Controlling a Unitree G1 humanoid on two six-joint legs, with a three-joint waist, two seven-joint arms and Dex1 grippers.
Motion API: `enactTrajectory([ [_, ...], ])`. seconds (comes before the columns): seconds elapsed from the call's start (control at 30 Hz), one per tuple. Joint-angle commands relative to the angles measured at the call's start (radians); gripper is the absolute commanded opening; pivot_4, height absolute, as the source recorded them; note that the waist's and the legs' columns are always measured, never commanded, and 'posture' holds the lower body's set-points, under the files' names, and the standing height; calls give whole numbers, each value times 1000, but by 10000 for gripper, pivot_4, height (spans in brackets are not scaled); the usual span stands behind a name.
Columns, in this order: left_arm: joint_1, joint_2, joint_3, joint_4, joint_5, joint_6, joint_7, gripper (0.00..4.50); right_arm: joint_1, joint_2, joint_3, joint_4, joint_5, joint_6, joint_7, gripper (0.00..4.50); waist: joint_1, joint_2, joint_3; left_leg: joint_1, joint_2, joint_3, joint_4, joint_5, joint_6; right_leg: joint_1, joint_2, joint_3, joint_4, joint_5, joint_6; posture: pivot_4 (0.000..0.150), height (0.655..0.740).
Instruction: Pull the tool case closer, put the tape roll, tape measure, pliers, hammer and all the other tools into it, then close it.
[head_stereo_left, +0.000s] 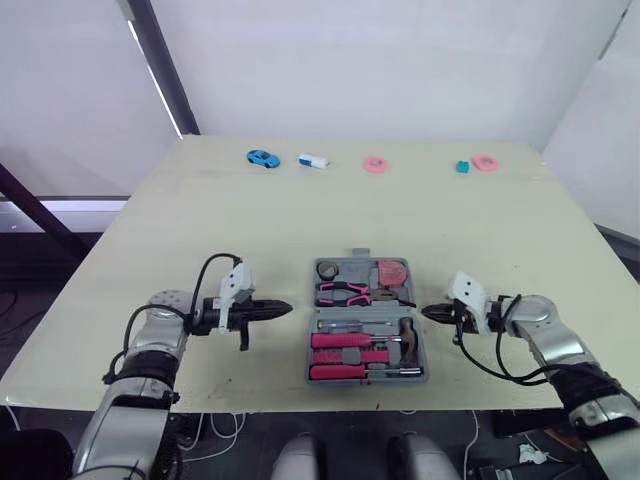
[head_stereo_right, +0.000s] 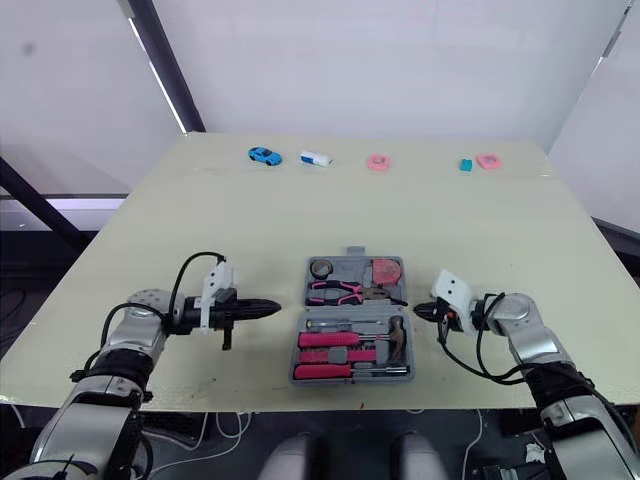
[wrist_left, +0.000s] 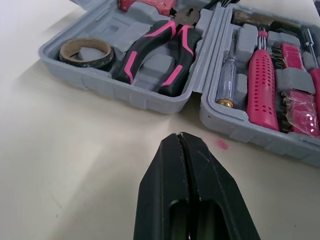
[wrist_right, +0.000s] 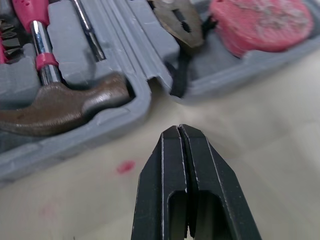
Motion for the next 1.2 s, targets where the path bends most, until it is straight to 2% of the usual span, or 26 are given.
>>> enactTrajectory([
  [0.03, -30, -13, -6, 30, 13, -32, -8, 348, -28, 15, 3, 8, -9, -30, 8, 0, 0, 0, 0, 0, 0, 0, 0, 0, 0, 0, 0, 0, 0, 0, 0, 1500, 7395],
  [0.63, -126, -67, -48, 205, 118, -87, 27, 348, -43, 62, 14, 46, -39, -64, 8, 0, -2, 0, 0, 0, 0, -1, 0, 0, 0, 0, 1, 0, 0, 0, 0, 1500, 7395],
  [1.2, -187, -156, -62, 298, 178, -120, 58, 348, -43, 75, 5, 43, -46, -63, 5, 0, 0, 0, 0, 0, 1, -1, 0, 0, 0, 0, 2, 0, 1, 0, 0, 1500, 7395],
])
